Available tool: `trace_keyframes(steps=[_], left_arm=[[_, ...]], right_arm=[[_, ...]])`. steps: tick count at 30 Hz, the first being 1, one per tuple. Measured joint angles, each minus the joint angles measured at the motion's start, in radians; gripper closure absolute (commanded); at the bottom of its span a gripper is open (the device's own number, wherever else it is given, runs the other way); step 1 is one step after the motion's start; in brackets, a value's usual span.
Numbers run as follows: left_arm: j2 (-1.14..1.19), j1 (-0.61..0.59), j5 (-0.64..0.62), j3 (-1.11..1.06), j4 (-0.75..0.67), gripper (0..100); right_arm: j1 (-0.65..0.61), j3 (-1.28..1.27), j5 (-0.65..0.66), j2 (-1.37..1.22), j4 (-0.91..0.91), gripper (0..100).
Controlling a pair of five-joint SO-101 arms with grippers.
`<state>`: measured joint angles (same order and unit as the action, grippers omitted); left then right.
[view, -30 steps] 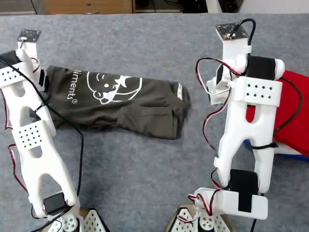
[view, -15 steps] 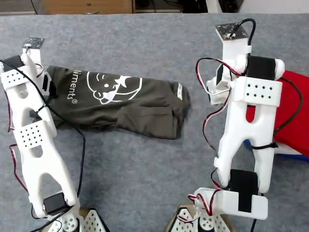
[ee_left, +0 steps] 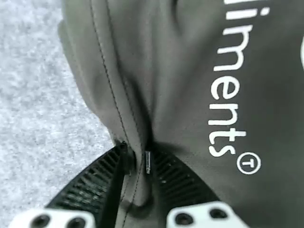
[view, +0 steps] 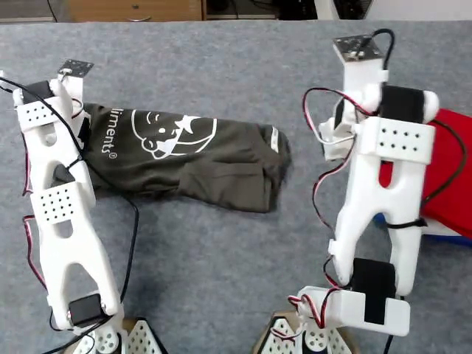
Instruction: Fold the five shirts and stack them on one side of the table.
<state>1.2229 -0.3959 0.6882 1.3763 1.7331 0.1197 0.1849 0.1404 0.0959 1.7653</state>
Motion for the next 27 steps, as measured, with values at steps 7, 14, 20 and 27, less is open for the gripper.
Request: trace_keyframes(steps=[7, 14, 20, 27], left_arm=[[-0.146, 0.034, -0.071, -0.025, 0.014, 98], [-0.499, 0.167, -0.081, -0.327, 0.014, 98], [-0.827, 0.370, -0.126, -0.655, 0.014, 98], [-1.008, 0.655, -0.272, -0.816, 0.014, 98]], right_arm=[[0.107, -0.005, 0.115, 0.052, 0.000, 80.7], [0.187, -0.005, 0.241, 0.180, 0.000, 86.1], [0.275, -0.005, 0.272, 0.213, 0.002, 86.1], [0.370, -0.061, 0.315, 0.216, 0.003, 86.2]])
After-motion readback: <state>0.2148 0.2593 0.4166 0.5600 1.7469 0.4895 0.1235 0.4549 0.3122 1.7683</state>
